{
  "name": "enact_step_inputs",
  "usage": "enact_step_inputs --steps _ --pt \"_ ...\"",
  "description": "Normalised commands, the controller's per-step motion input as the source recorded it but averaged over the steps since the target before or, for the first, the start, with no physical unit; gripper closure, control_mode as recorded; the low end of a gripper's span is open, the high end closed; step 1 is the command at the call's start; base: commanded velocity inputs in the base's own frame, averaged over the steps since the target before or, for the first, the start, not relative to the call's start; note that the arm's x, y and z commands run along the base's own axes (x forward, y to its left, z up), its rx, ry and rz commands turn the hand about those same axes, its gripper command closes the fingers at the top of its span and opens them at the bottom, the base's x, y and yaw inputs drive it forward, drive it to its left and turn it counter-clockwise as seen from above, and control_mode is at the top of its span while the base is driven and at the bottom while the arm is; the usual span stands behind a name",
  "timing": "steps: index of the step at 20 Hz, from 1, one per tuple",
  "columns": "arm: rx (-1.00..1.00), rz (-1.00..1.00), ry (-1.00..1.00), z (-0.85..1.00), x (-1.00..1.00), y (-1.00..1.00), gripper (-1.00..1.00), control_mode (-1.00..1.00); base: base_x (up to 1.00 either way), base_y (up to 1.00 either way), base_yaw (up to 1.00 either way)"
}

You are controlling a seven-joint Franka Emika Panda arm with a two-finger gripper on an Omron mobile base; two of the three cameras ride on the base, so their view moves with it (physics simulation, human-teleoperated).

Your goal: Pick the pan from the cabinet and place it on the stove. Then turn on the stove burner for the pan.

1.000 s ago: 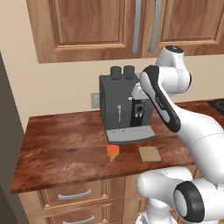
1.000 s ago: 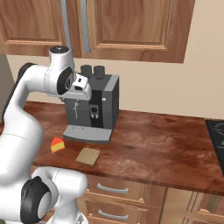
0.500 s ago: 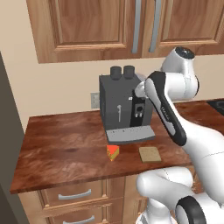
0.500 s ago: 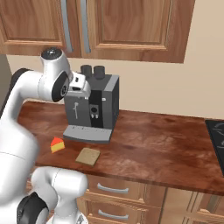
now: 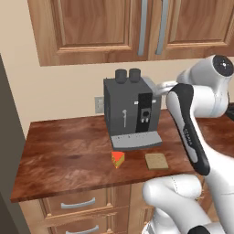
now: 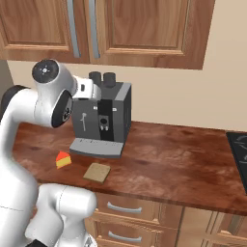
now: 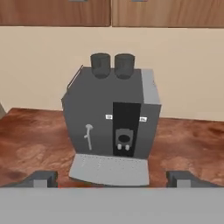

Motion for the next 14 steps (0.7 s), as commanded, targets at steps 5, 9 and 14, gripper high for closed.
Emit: enact_step_inputs --steps 5,9,14 --pt "0.0 0.0 -0.3 0.55 -0.27 -0.08 -1.0 -1.0 0.0 0.0 0.0" --pt "0.01 0.0 -0.28 0.48 -0.23 -0.08 -1.0 -1.0 0.0 0.0 0.0" --pt "0.01 -0.01 -0.3 0.47 -0.18 -0.15 -1.0 -1.0 0.0 0.0 0.0"
